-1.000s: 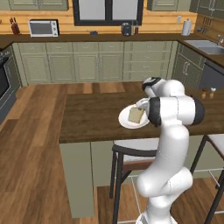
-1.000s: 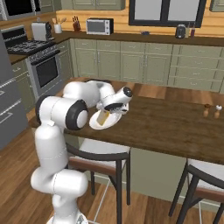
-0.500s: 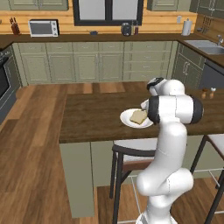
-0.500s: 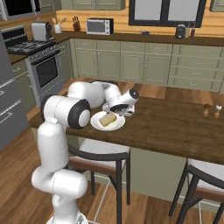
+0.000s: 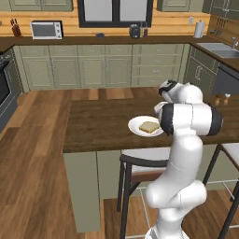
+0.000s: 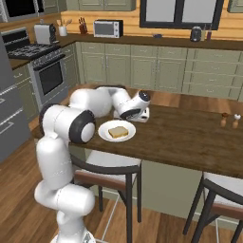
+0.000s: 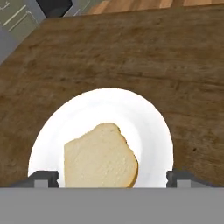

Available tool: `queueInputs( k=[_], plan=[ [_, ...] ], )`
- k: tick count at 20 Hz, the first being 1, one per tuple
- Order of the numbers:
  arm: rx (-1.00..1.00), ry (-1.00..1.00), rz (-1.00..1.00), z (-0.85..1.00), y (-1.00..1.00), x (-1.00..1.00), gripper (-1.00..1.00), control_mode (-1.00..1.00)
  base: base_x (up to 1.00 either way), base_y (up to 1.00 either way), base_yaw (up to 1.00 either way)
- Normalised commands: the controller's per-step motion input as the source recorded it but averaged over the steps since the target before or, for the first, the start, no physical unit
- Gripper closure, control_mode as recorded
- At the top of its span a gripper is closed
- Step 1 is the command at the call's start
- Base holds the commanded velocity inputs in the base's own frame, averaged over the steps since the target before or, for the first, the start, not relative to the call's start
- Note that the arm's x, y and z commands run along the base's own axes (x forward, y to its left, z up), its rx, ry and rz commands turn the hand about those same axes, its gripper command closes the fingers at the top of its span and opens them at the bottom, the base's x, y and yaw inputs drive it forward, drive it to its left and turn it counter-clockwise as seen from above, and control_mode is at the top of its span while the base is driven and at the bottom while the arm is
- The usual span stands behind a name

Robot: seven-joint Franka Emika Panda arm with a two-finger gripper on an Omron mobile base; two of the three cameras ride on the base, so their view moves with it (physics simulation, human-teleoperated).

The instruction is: Start the toaster. Once the lever pops up, take the bread to the plate on the dining counter.

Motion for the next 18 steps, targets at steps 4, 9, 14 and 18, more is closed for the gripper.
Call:
queueInputs(
  k=[4,9,14,18],
  plan=[
    [-0.07,-0.02,-0.01,1.0,0.11,-0.89,-1.0,-1.0,0.0,0.0,0.0],
    [-0.08,0.0,-0.05,1.0,0.23,-1.0,-1.0,-1.0,0.0,0.0,0.0],
    [-0.07,0.1,-0.08,0.78,0.38,-1.0,-1.0,-1.0,0.0,0.0,0.0],
    [-0.08,0.18,-0.09,0.44,0.49,-1.0,-1.0,-1.0,0.0,0.0,0.0]
  ],
)
